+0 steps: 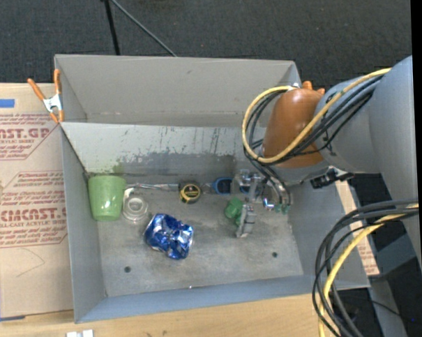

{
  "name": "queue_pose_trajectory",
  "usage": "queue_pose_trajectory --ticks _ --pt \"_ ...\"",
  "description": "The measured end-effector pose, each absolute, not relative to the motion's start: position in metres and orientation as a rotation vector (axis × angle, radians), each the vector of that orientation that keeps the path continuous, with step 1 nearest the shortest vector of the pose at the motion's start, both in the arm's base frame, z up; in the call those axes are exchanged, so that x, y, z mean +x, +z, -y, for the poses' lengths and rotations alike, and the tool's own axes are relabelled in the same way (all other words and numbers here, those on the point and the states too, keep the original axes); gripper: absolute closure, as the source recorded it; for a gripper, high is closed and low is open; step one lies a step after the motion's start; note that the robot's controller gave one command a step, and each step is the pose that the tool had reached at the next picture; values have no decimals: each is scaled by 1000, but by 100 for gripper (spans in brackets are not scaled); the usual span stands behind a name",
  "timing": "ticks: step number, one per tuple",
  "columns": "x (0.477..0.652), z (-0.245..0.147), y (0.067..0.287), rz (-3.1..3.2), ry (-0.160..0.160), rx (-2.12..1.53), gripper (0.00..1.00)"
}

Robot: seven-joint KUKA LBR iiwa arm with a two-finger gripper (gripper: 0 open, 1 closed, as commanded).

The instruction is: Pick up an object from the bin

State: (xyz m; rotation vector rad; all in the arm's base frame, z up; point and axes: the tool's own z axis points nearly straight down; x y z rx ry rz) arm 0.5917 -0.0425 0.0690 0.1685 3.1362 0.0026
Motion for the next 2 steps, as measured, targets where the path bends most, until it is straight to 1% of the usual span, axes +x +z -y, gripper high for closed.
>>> queue_pose_trajectory --ticks 1,2 --pt "591 44 70 -3134 0 171 100" --pt "574 36 294 -3125 2 170 100"
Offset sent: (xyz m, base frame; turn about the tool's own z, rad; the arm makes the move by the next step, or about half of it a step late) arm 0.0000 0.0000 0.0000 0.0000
